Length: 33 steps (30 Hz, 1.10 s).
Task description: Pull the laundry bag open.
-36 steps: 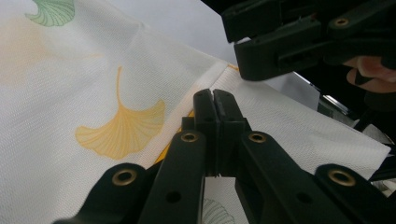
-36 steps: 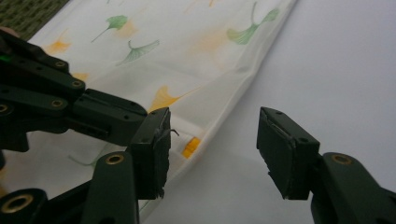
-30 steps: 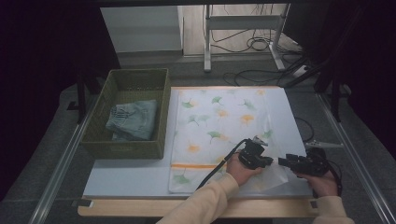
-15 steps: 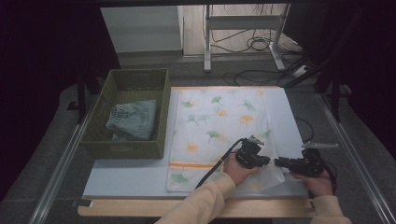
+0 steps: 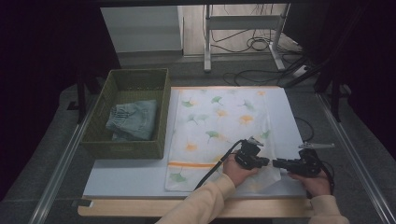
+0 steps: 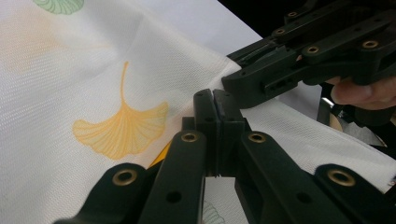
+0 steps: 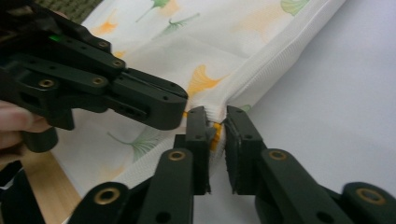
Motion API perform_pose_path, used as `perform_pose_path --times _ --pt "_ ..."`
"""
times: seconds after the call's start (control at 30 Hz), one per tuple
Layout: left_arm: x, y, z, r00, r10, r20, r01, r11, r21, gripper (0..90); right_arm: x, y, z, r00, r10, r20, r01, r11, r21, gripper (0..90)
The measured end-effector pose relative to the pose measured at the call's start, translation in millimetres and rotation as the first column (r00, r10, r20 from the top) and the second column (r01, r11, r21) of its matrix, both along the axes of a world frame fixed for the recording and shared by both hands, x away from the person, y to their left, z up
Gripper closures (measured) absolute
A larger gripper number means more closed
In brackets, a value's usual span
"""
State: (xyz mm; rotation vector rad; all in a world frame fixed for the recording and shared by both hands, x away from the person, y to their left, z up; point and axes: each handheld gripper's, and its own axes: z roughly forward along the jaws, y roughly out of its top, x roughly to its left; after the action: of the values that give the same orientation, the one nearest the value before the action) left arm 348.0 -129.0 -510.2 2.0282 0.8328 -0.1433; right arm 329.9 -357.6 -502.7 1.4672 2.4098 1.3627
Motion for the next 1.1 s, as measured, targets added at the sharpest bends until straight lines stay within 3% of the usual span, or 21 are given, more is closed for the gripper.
perform_pose_path --times 1.1 --pt "-5.3 -5.6 -7.2 0.9991 0.02 0.038 -0.023 0.9968 0.076 90.0 -2.1 4.1 4.3 0.9988 -0.005 0.049 0.006 1.0 -0.025 84.3"
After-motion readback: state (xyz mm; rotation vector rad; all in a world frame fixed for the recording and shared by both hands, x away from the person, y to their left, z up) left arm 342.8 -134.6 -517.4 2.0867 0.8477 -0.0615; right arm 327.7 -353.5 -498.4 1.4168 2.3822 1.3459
